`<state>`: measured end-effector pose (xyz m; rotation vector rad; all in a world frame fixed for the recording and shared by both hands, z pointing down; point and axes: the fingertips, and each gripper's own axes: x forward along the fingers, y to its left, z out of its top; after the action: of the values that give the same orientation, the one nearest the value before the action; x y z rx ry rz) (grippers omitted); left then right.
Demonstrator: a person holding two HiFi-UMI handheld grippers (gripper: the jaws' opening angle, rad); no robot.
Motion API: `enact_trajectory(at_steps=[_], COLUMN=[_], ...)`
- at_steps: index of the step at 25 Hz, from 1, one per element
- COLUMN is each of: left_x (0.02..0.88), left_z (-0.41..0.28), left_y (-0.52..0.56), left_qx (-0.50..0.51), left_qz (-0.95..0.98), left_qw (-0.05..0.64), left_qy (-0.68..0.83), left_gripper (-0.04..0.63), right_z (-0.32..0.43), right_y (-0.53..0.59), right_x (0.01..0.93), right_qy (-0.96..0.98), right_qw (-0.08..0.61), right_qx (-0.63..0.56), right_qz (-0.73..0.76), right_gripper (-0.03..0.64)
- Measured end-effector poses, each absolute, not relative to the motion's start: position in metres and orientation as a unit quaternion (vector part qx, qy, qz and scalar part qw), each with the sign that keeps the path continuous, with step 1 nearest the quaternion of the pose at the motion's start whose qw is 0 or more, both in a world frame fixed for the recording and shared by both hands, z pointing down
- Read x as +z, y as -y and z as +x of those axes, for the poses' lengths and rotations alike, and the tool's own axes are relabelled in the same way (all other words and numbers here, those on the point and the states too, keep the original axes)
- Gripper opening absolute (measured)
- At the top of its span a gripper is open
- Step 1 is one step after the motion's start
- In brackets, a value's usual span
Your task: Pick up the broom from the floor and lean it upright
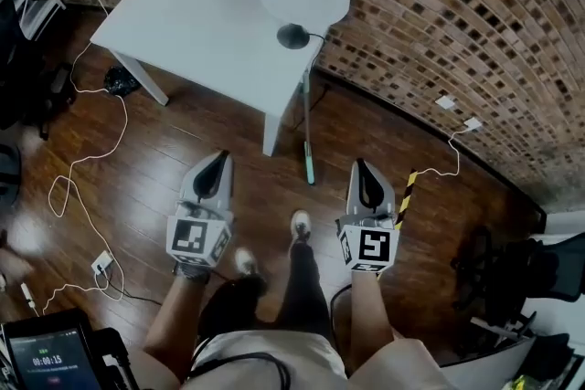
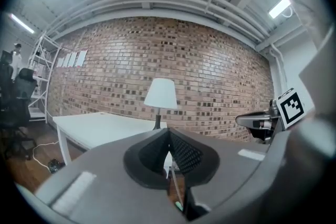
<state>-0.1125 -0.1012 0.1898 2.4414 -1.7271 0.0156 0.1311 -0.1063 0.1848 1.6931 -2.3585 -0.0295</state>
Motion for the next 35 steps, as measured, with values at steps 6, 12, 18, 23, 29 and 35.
enact_trajectory(at_steps=[6,12,18,23,29,35], left_x=[0.143,0.106,0.087,0.078,0.072,0.060], left_z=[-0.112,-0.083,-0.055,-0.039,-0.043,-0.051], left_y=[0.070,0.041,0.030,0.022,0.014,-0.001], left_qx=[0.009,0.012,0.007,0.008,0.005,0.001], left_qz=[0.837,0.854,0.851,0.851,0.848,0.851], left_qw=[0.053,0.038,0.022,0.016,0.009,-0.009], left_qy=[0.544,0.518,0.525,0.525,0.529,0.524], left_gripper=[0.000,0.000,0.000,0.000,0.000,0.000], right_z=[0.146,0.161,0.177,0.194,0.198,0.187], right_y=[0.061,0.033,0.015,0.001,-0.006,-0.022], right_x=[0.115,0.061,0.035,0.038,0.033,0.028], right_qy=[0.792,0.793,0.800,0.795,0.791,0.789], right_qw=[0.098,0.066,0.045,0.050,0.048,0.049], right_qx=[-0.045,-0.054,-0.055,-0.046,-0.053,-0.059], right_qz=[0.601,0.604,0.595,0.603,0.608,0.609], right_gripper=[0.012,0.012,0.012,0.012,0.012,0.012])
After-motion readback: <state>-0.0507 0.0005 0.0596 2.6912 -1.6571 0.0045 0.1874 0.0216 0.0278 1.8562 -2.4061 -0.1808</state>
